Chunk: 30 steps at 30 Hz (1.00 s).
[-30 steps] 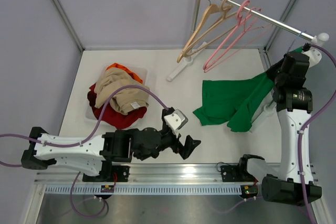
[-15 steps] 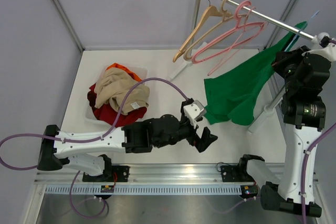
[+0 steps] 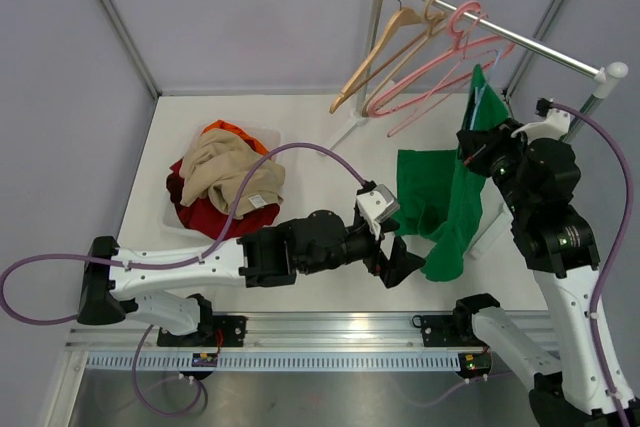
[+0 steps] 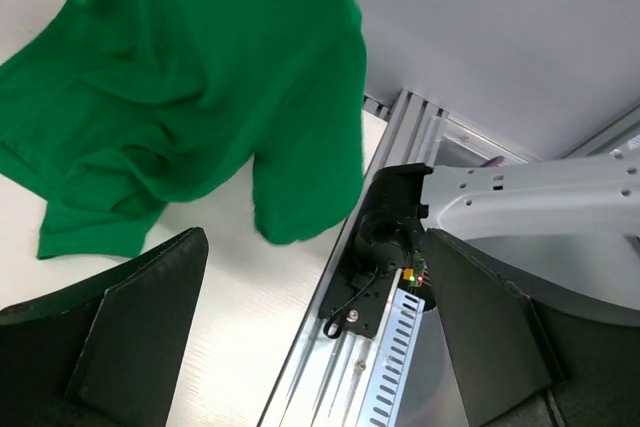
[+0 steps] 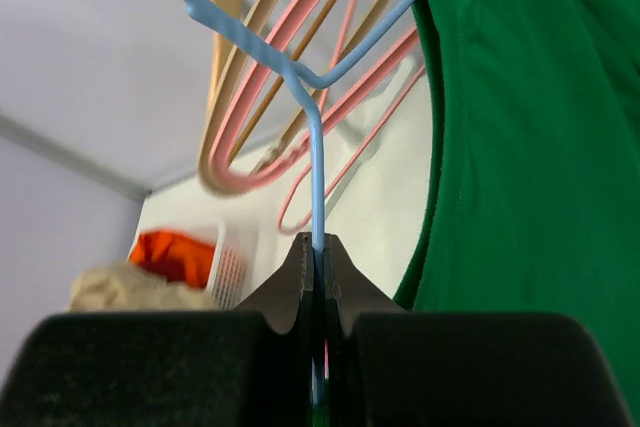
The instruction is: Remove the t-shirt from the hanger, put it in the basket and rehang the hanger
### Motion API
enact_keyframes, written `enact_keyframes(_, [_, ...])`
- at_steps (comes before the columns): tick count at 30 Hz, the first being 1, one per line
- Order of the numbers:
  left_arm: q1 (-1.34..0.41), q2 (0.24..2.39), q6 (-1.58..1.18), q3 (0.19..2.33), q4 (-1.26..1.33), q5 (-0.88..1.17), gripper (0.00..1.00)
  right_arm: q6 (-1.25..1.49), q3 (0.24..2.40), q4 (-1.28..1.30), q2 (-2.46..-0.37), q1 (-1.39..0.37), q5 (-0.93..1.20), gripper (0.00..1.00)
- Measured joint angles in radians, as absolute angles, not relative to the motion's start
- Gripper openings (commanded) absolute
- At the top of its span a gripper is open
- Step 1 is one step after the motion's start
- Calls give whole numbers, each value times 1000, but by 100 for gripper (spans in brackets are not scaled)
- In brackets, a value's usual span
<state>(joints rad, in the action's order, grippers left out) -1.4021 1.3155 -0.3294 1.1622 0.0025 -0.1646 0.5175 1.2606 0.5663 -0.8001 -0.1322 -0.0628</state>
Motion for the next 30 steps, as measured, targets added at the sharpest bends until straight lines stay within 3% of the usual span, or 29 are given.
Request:
enact_keyframes(3, [-1402, 1316, -343, 1162, 4, -150, 94, 514, 1253, 567, -814, -286, -126, 0])
enact_keyframes(12, [-1402, 1361, -375, 1169, 46, -97, 92, 513, 1253, 509, -825, -504, -325, 0])
enact_keyframes(16, [-1400, 1434, -375, 1214, 40, -96, 84, 505, 1253, 478, -845, -616, -415, 0])
enact_keyframes(19, [-1399, 1472, -375, 1237, 39, -103, 63, 489, 1253, 461, -861, -681, -472, 0])
enact_keyframes(20, [-1399, 1477, -376, 1238, 39, -109, 34, 483, 1253, 458, -866, -697, -489, 0])
enact_keyframes(22, [-1398, 1479, -369, 1238, 36, -126, 5, 471, 1253, 453, -870, -722, -516, 0])
enact_keyframes(23, [-1397, 1479, -360, 1238, 36, -137, 0, 466, 1253, 453, -871, -728, -528, 0])
enact_keyframes(30, [-1395, 1427, -368, 1146, 47, -153, 0, 431, 1269, 446, -864, -734, -577, 0])
